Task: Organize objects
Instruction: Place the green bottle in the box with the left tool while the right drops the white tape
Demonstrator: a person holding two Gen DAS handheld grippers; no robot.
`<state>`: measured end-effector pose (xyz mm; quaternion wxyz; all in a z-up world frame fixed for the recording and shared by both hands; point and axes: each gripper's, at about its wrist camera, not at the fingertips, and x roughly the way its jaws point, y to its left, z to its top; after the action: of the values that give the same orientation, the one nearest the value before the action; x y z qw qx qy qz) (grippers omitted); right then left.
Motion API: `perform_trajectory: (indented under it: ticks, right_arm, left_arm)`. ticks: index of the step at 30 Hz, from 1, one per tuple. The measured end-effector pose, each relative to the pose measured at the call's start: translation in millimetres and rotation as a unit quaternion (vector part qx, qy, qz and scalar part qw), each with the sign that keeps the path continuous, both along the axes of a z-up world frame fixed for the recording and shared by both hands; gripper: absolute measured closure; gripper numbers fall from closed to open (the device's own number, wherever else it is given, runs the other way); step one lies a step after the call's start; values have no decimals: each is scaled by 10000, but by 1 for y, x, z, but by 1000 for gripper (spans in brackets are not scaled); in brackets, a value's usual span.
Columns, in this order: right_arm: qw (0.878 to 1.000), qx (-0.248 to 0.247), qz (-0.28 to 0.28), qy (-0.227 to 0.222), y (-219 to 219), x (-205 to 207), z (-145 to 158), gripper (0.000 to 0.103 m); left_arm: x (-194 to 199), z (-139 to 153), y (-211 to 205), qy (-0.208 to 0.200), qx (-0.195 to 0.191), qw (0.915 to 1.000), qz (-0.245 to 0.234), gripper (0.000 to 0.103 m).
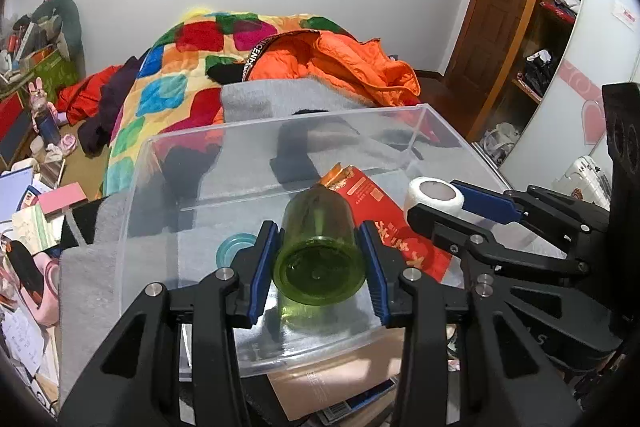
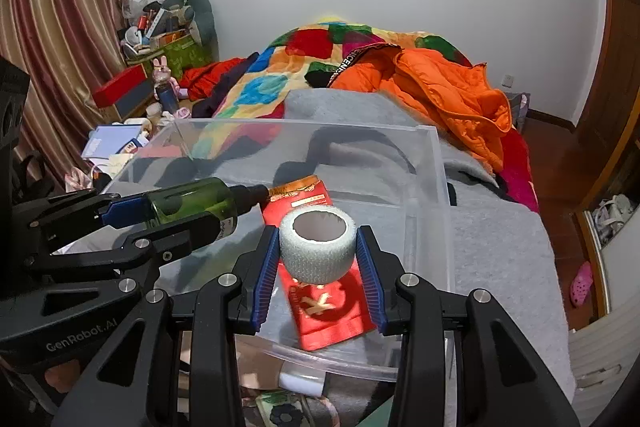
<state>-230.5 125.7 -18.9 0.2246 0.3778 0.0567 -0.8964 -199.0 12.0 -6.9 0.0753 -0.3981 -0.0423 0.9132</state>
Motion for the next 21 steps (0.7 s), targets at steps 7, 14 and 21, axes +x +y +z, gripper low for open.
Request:
perform_trajectory:
  ticks: [7,14,21]
  right_arm:
    - [9996,255,-36,-68,-3,-1,-3,67]
    - [9997,208,-26,-134,1,2,-2,67]
    - [9999,112,-26,26,8,16,9,49]
  left_arm:
    - [0,-5,1,-128,38,9999,-53,62]
    - [9,1,0,-25,6,10000,-20,46]
    - [27,15,0,222,-208,9995,53,34]
